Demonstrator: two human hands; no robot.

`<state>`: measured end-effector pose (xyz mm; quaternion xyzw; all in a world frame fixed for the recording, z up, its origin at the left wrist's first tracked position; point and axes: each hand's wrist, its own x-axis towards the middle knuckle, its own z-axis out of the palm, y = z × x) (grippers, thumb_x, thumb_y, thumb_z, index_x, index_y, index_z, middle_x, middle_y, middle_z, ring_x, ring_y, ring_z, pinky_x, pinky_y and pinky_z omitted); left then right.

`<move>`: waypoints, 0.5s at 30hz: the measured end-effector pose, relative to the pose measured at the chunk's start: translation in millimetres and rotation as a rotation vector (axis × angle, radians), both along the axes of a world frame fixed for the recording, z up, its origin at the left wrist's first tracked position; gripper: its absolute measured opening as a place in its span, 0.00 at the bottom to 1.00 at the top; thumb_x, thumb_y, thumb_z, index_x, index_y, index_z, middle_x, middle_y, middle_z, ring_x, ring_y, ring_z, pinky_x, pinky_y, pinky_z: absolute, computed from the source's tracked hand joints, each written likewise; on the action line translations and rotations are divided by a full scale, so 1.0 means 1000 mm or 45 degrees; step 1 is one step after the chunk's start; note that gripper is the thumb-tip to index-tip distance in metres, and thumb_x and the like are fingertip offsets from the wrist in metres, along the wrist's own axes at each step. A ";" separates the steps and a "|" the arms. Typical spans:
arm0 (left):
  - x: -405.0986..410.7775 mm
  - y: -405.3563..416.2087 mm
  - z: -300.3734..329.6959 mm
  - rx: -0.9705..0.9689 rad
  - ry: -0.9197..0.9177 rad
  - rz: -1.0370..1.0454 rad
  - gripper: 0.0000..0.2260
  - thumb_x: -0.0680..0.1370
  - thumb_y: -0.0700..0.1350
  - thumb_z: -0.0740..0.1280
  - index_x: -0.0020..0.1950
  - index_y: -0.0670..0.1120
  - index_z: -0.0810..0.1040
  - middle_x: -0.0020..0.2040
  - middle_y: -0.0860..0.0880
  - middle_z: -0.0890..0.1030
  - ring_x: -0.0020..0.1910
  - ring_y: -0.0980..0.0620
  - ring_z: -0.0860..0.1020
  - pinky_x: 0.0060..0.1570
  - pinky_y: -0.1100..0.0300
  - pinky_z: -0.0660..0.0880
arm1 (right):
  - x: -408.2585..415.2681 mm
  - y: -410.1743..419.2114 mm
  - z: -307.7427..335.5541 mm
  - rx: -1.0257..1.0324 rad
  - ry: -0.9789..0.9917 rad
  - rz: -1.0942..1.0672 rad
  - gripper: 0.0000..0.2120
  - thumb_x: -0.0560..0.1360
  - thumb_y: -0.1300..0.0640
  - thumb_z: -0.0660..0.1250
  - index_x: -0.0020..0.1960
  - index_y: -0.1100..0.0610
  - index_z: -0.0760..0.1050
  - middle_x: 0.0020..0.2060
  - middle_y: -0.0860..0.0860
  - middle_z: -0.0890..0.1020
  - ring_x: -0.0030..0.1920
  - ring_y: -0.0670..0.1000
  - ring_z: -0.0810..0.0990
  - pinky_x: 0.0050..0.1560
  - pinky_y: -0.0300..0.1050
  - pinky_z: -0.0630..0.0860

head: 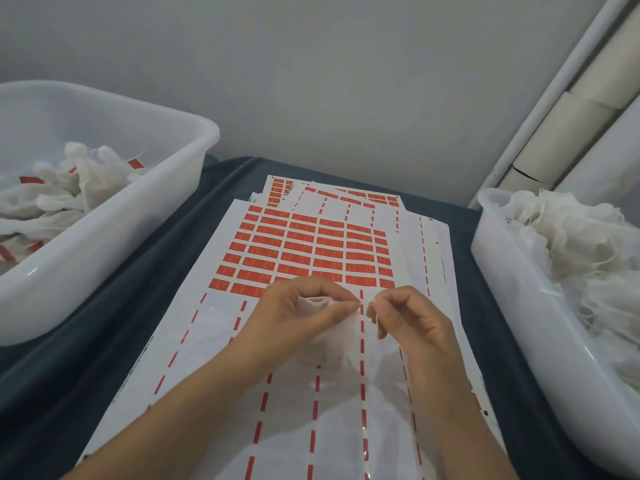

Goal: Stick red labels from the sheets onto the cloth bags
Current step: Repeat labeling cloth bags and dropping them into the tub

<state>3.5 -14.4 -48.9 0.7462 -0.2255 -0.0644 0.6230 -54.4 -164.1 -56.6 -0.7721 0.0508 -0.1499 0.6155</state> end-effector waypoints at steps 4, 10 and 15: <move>0.004 0.001 -0.003 0.006 -0.074 0.054 0.02 0.67 0.55 0.67 0.36 0.59 0.77 0.41 0.70 0.78 0.47 0.69 0.75 0.40 0.75 0.72 | -0.003 -0.007 0.008 0.402 -0.056 0.029 0.07 0.69 0.47 0.63 0.39 0.48 0.77 0.40 0.49 0.82 0.47 0.48 0.81 0.53 0.42 0.77; 0.005 -0.005 -0.005 0.042 -0.143 0.124 0.05 0.68 0.58 0.65 0.41 0.60 0.75 0.43 0.69 0.77 0.49 0.69 0.73 0.42 0.80 0.69 | 0.000 -0.008 0.006 0.522 -0.112 0.002 0.09 0.70 0.48 0.63 0.41 0.53 0.77 0.40 0.51 0.82 0.44 0.50 0.81 0.51 0.38 0.78; -0.002 0.001 -0.006 -0.170 0.067 0.062 0.17 0.69 0.63 0.61 0.34 0.53 0.81 0.31 0.57 0.79 0.30 0.59 0.76 0.30 0.75 0.70 | 0.001 -0.005 0.010 0.476 -0.103 0.159 0.15 0.62 0.37 0.71 0.40 0.47 0.80 0.40 0.49 0.83 0.41 0.49 0.81 0.43 0.38 0.78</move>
